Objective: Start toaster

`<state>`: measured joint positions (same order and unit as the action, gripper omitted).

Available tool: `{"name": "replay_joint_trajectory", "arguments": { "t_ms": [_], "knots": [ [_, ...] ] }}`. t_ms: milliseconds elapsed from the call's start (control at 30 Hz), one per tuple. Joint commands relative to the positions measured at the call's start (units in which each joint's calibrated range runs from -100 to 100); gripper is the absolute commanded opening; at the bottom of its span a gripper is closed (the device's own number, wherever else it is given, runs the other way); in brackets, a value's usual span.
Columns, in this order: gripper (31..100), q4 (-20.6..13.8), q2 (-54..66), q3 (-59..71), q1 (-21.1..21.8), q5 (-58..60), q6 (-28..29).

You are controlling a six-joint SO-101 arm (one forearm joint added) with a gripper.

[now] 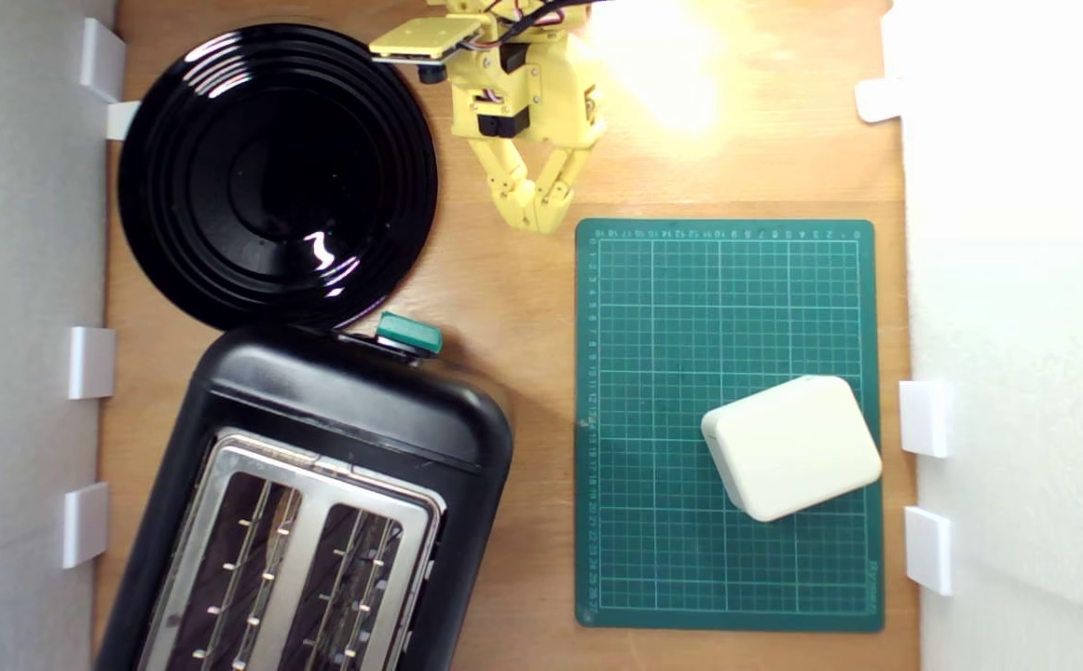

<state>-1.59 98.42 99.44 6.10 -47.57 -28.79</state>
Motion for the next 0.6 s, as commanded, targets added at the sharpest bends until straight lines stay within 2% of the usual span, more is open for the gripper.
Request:
{"name": "replay_joint_trajectory", "arguments": {
  "t_ms": [0,300,567],
  "knots": [
    [31.4,0.0,0.9,0.3,0.9,0.1,0.4],
    [31.4,0.0,0.9,0.3,3.3,-2.0,2.3],
    [31.4,-0.1,1.0,0.3,3.4,-3.2,2.6]
  ]
}}
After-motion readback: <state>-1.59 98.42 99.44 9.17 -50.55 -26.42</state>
